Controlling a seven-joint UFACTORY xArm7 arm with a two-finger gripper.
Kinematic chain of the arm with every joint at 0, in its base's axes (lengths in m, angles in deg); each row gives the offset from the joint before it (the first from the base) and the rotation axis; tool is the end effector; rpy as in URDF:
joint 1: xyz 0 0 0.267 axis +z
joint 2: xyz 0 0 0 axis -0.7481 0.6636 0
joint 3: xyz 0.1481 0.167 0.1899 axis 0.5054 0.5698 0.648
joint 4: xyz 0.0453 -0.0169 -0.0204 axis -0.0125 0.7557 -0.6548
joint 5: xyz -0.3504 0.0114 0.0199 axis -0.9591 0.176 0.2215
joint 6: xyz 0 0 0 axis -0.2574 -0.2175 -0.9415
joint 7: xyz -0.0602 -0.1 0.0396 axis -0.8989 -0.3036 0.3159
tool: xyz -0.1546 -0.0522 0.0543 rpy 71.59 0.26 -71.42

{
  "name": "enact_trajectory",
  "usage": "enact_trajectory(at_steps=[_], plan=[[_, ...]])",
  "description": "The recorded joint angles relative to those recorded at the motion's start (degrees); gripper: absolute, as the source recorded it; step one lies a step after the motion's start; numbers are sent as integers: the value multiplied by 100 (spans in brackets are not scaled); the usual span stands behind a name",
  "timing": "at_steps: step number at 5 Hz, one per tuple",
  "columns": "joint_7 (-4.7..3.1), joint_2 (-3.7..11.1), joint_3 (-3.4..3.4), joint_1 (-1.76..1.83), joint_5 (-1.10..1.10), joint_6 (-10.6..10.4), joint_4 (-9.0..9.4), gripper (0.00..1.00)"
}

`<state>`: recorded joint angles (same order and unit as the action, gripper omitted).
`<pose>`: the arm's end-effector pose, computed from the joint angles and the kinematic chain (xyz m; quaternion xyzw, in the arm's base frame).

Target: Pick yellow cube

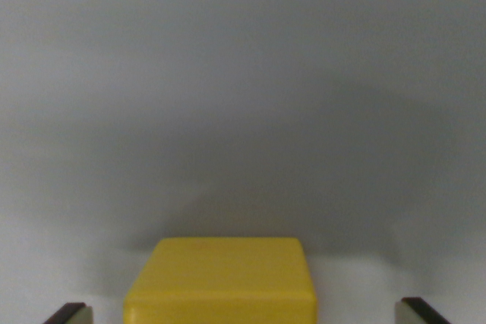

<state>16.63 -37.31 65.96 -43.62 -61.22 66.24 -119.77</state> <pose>0.3950 0.0886 0.0153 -0.9983 -0.0066 0.0573 0.0107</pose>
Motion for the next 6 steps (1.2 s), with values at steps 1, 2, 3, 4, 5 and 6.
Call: enact_trajectory(at_steps=[1,2,3,4,5,6], plan=[[0,0,0,0,0,0,0,0],[0,1,0,0,0,-3,3,0],[0,1,0,0,0,-3,3,0],[0,1,0,0,0,-3,3,0],[0,1,0,0,0,-3,3,0],[0,1,0,0,0,-3,3,100]])
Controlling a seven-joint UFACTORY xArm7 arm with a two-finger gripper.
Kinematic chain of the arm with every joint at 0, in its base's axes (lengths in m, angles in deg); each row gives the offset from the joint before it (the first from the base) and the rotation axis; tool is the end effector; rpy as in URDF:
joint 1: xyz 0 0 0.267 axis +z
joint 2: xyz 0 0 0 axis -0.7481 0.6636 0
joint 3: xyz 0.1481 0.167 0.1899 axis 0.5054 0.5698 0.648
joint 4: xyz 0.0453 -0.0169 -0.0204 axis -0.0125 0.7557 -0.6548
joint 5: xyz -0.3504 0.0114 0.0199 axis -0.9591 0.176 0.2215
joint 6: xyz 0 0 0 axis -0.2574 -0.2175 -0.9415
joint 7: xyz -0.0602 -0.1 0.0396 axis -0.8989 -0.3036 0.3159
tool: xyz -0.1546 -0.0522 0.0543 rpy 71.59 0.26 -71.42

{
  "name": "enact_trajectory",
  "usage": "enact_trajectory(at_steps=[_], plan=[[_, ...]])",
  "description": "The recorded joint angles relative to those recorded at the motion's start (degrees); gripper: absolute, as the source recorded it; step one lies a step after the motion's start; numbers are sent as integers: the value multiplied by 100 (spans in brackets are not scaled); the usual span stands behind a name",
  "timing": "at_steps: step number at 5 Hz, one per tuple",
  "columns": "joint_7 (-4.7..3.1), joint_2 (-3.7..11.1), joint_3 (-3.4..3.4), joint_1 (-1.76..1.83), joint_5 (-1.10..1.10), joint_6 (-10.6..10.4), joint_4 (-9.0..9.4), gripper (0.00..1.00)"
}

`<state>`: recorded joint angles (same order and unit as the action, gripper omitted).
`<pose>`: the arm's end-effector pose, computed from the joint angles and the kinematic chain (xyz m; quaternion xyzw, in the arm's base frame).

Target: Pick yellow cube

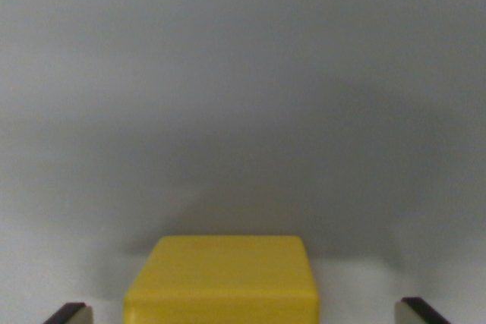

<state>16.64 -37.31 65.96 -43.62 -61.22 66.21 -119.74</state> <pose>0.3949 0.0886 0.0152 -0.9983 -0.0065 0.0573 0.0106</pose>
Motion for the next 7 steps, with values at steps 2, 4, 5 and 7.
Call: enact_trajectory(at_steps=[2,4,5,7], plan=[[0,0,0,0,0,0,0,100],[0,-11,0,0,1,26,-16,100],[0,-11,0,0,1,26,-16,100],[0,-35,-1,-1,3,87,-52,100]])
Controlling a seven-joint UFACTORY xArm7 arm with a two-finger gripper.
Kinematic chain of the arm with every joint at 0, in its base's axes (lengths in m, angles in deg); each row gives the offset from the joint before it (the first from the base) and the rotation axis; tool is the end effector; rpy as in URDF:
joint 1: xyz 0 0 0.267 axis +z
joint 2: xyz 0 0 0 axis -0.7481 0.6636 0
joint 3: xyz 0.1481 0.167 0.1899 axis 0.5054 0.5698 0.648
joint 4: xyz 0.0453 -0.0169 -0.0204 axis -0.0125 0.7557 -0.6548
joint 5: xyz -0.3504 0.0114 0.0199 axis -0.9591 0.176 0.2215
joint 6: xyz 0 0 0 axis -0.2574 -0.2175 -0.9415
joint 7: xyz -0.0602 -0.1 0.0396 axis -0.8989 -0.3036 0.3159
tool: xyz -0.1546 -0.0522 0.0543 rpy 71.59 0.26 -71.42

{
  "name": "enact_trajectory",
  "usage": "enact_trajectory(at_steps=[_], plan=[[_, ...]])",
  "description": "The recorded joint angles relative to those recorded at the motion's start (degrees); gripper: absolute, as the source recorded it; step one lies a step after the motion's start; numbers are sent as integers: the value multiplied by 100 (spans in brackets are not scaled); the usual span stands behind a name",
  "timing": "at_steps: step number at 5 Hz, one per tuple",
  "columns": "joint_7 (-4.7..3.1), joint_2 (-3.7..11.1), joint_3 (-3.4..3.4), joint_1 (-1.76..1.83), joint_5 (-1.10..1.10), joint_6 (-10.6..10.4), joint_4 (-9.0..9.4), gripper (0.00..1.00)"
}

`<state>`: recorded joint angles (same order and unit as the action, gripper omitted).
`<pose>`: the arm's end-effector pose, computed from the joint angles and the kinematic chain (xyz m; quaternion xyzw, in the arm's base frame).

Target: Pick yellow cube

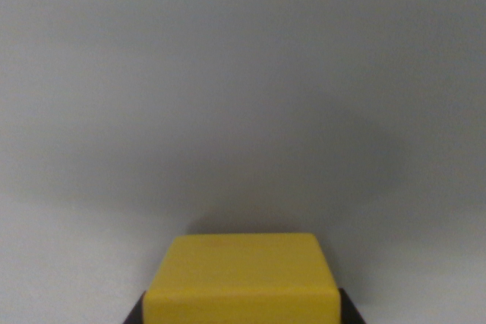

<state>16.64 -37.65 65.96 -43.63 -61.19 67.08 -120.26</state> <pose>0.3969 0.0889 0.0195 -0.9983 -0.0064 0.0574 0.0106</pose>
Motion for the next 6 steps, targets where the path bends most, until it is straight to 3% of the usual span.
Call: enact_trajectory(at_steps=[6], plan=[[1,-143,-3,-5,11,358,-216,100]])
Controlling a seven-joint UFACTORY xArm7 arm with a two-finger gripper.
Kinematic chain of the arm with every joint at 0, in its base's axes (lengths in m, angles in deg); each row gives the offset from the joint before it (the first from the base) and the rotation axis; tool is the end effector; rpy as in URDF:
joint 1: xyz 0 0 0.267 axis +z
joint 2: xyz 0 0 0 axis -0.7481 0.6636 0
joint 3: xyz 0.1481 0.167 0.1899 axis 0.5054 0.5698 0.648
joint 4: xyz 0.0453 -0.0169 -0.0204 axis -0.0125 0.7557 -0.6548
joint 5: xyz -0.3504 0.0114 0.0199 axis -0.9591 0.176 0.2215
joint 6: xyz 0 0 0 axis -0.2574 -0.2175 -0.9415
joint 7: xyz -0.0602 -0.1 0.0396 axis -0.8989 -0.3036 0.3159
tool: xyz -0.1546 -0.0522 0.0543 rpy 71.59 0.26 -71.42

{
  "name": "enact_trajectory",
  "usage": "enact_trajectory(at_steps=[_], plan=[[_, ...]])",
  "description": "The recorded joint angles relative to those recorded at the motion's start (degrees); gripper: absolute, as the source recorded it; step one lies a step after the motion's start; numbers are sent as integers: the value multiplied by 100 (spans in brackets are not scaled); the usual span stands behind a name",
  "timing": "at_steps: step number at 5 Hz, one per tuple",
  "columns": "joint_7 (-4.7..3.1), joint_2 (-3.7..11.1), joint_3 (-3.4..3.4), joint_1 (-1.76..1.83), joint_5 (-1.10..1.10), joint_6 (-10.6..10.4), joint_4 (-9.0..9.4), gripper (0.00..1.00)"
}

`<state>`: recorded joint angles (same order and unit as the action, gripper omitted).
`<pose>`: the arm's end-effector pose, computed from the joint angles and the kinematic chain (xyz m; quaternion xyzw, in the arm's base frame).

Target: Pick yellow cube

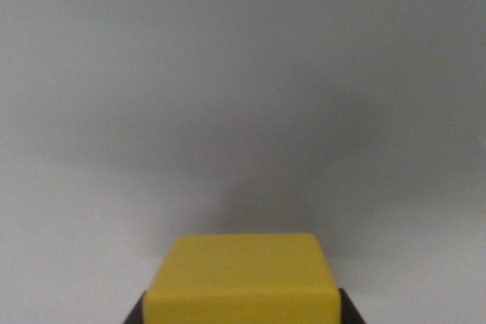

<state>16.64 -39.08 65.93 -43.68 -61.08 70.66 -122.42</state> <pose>0.4051 0.0898 0.0382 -0.9983 -0.0057 0.0574 0.0105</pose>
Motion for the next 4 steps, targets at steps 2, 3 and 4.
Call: enact_trajectory(at_steps=[2,3,4], plan=[[0,-69,-1,-2,5,172,-104,100],[1,-146,-3,-5,11,366,-221,100],[1,-146,-3,-5,11,366,-221,100]])
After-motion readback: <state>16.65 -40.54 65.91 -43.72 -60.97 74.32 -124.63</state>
